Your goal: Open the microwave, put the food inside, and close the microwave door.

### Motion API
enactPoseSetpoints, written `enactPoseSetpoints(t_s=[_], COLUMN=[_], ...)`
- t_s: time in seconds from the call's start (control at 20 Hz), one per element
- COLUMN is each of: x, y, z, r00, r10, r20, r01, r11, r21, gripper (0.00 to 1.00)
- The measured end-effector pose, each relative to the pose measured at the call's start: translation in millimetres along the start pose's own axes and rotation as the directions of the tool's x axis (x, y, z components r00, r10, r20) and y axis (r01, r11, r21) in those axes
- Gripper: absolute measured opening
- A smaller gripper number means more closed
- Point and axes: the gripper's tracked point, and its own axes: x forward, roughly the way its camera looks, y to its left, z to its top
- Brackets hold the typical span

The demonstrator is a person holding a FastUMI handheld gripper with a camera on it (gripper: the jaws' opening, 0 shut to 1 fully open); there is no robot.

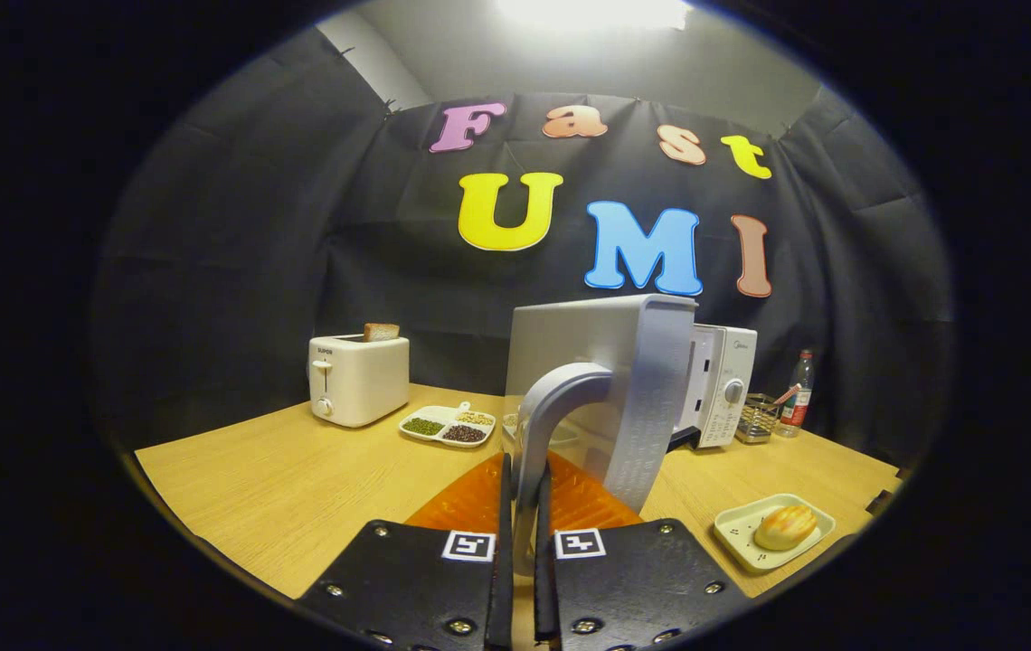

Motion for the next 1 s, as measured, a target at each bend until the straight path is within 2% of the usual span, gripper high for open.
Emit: enactPoseSetpoints(t_s=[0.15, 0.2, 0.35, 0.4, 0.5, 0.55, 0.7, 0.75, 1.0], x=[2, -2, -22, -31, -47, -53, -67, -68, -72], y=[2, 3, 5, 3, -7, -15, -56, -74, -180], z=[-3, -5, 1, 4, 12, 14, 11, 8, -17], r00=[1.0, 0.998, 0.989, 0.987, 0.978, 0.971, 0.954, 0.951, 0.975], r10=[0.02, 0.053, 0.14, 0.158, 0.21, 0.239, 0.298, 0.306, 0.219], r20=[-0.019, -0.04, -0.054, -0.039, 0.009, 0.026, 0.04, 0.038, 0.043], r01=[-0.02, -0.052, -0.138, -0.157, -0.21, -0.239, -0.297, -0.305, -0.216], r11=[1.0, 0.998, 0.99, 0.987, 0.978, 0.971, 0.955, 0.952, 0.975], r21=[0.002, 0.022, 0.04, 0.024, -0.007, -0.009, -0.018, -0.024, -0.047], gripper=[0.11, 0.12, 0.7, 0.74, 0.74, 0.8, 0.84, 0.92, 0.95])
